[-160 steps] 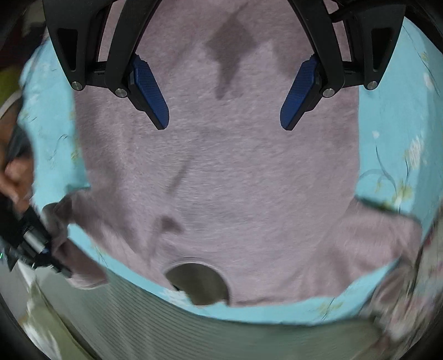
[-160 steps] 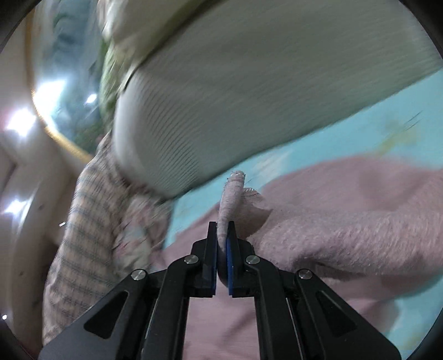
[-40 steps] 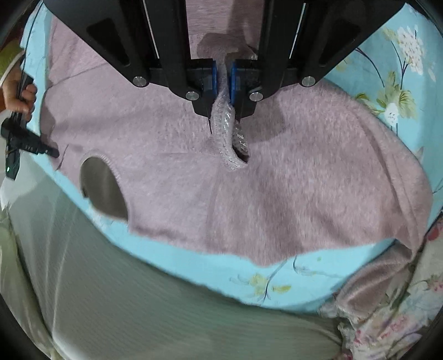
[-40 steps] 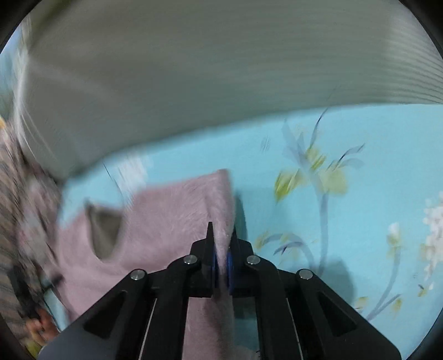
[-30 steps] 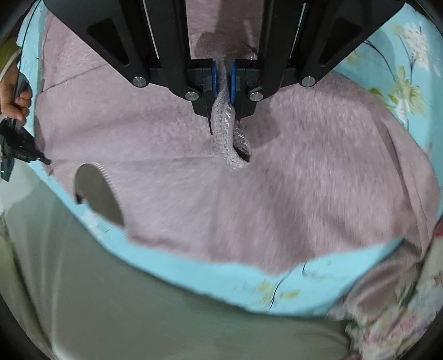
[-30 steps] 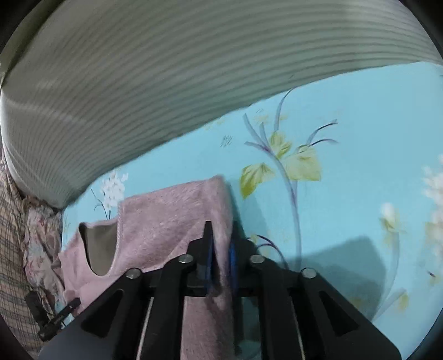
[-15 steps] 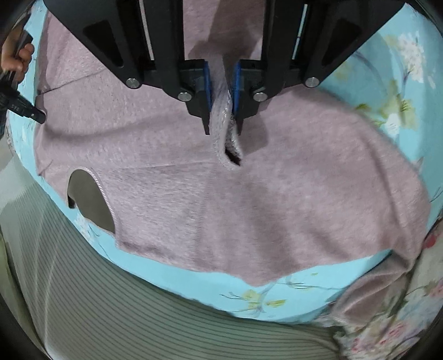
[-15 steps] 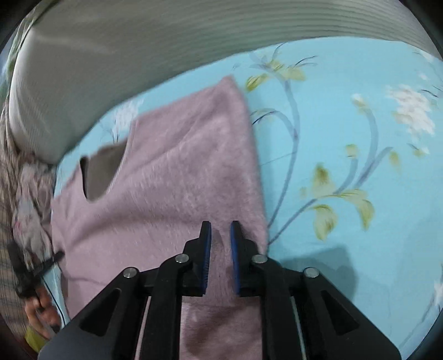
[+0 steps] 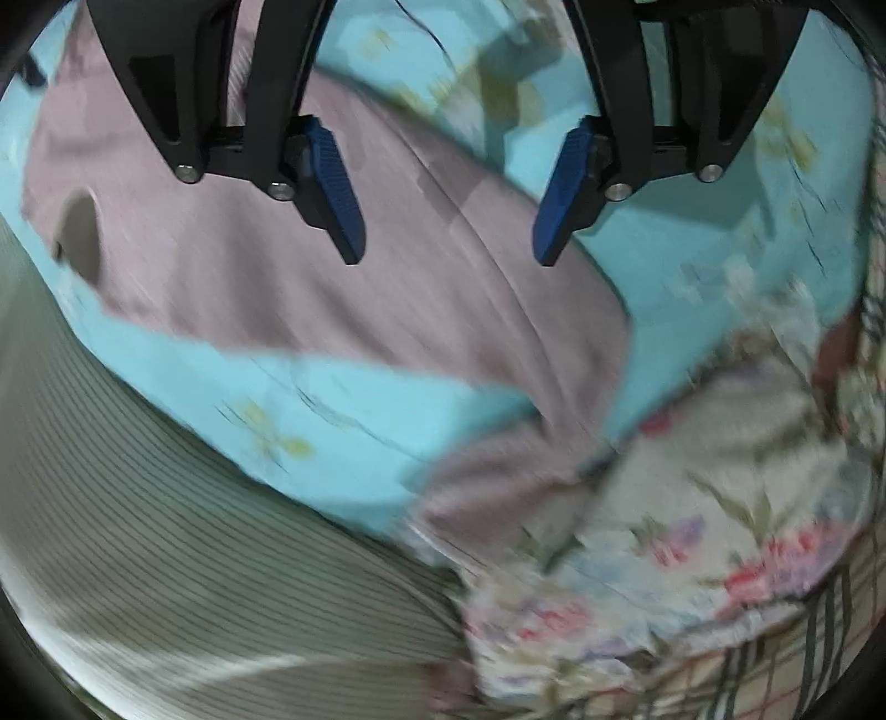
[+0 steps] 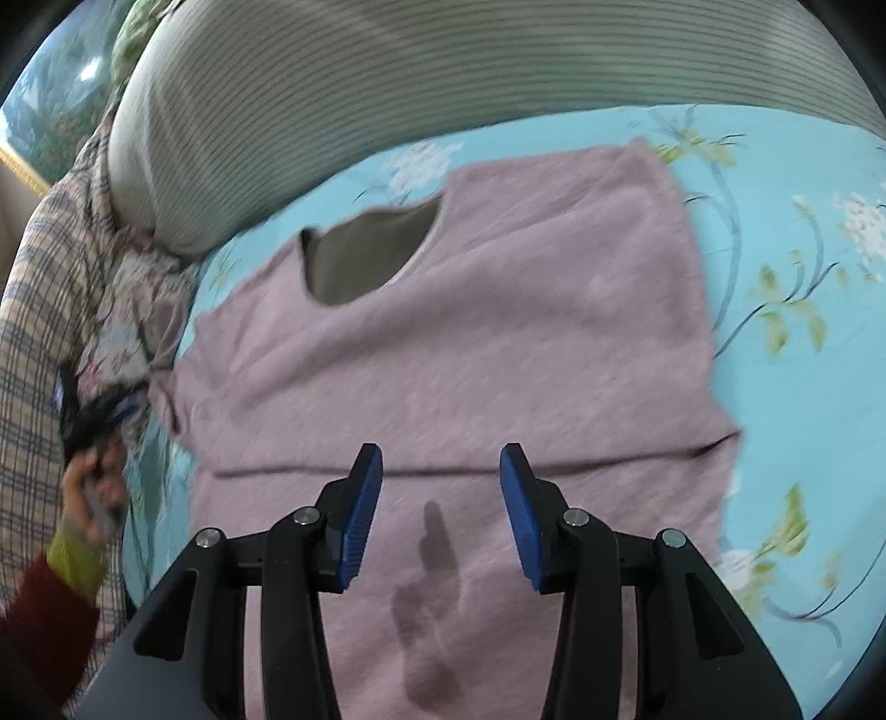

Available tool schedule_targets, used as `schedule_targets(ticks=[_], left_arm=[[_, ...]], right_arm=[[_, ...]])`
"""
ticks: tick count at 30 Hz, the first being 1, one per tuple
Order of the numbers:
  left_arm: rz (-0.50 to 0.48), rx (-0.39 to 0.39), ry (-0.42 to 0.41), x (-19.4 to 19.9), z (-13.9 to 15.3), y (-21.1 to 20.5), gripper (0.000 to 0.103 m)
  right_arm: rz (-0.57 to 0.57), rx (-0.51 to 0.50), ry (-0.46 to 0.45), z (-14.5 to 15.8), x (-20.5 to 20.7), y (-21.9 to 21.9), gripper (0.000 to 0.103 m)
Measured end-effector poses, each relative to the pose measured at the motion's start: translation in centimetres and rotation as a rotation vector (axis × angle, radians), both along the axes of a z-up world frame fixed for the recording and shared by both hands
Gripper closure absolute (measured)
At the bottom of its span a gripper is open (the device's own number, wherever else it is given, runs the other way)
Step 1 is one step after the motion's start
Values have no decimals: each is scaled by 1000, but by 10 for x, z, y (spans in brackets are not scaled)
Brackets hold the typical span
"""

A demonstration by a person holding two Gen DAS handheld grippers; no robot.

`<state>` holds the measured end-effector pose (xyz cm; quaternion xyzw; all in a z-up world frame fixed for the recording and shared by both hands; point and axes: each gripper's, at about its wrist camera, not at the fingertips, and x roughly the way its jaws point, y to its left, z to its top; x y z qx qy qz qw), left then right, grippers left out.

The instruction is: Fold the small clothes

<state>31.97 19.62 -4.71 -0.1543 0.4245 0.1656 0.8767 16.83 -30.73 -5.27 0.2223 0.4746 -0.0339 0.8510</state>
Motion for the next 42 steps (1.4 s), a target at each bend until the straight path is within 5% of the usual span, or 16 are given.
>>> schedule_targets(ticks=[6,13,15,16,17,23,33,42], left_arm=[[1,174,46,73,-3,38,31],[-44,338,197,150,-40,46,23],[-43,284,180,159,-42,54,44],[-57,222,175,163,-43,59,76],[-50,211,175,164,-42,60,90],[-99,110,8,124,-2,42,95],[-363,-98,-231,13,60,-110,95],[-690,-43,-174,-2,30,-320,95]], right_arm=[[34,21,33,-3,-4,25,57],[11,20,72,-8,-18,26,57],[-4,10,73,-8,-21,24,57],[-12,13,71,-7,-23,22,57],[-19,20,67,-7,-24,21,57],[-23,38,29,0,-16,21,57],[-31,80,-37,13,-13,20,57],[-168,104,-71,21,-42,-32,57]])
